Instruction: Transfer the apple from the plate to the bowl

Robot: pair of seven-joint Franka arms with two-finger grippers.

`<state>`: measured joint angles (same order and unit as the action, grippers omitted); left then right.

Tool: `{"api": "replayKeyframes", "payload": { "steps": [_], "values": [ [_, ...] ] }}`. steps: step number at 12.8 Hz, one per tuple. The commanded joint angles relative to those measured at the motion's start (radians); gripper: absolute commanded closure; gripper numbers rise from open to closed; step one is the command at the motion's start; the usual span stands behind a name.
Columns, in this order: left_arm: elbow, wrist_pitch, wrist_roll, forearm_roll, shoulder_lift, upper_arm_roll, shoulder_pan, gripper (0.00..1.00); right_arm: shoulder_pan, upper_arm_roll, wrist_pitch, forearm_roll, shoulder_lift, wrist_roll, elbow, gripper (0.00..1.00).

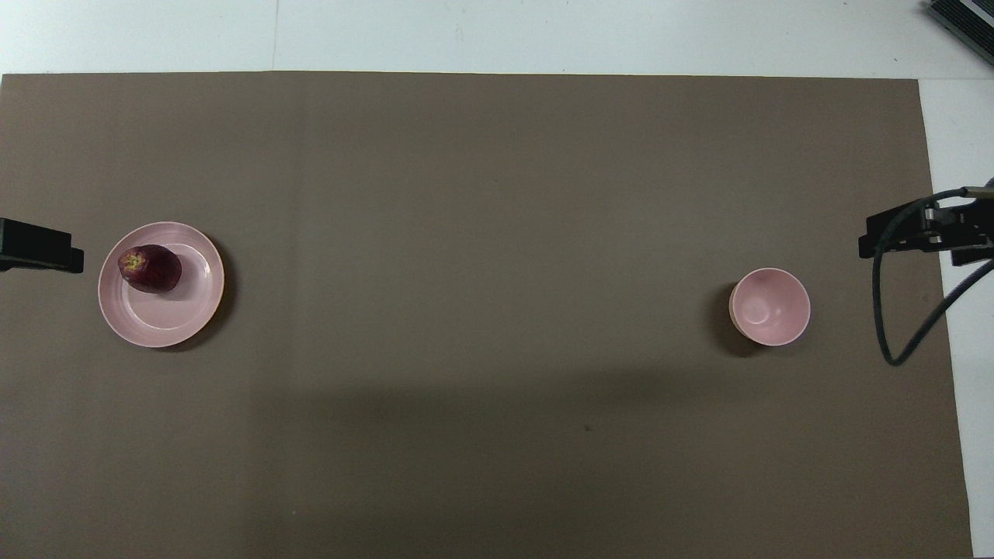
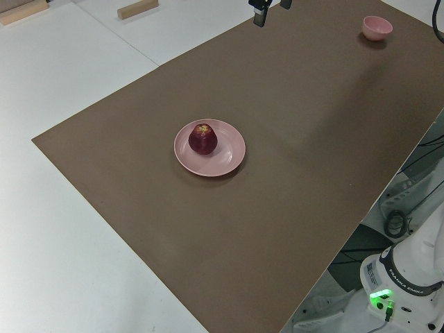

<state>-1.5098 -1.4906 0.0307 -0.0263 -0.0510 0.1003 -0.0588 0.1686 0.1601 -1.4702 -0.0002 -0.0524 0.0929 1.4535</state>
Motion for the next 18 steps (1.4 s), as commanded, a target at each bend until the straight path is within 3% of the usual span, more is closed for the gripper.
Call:
{"api": "replayKeyframes", "payload": {
  "steps": [1,9,18],
  "values": [
    [-0.018,0.01,0.009,-0.003,-0.021,-0.001,-0.003,0.0,0.006,0.006,0.019,0.0,-0.007,0.001,-0.019,0.0],
    [-0.09,-0.037,-0.009,-0.003,-0.041,-0.011,-0.009,0.0,0.006,0.006,0.019,0.0,-0.007,0.001,-0.019,0.0],
    [-0.305,-0.447,-0.026,-0.003,0.034,-0.016,-0.131,0.0,0.006,0.006,0.019,0.0,-0.007,0.001,-0.019,0.0]
  ]
}}
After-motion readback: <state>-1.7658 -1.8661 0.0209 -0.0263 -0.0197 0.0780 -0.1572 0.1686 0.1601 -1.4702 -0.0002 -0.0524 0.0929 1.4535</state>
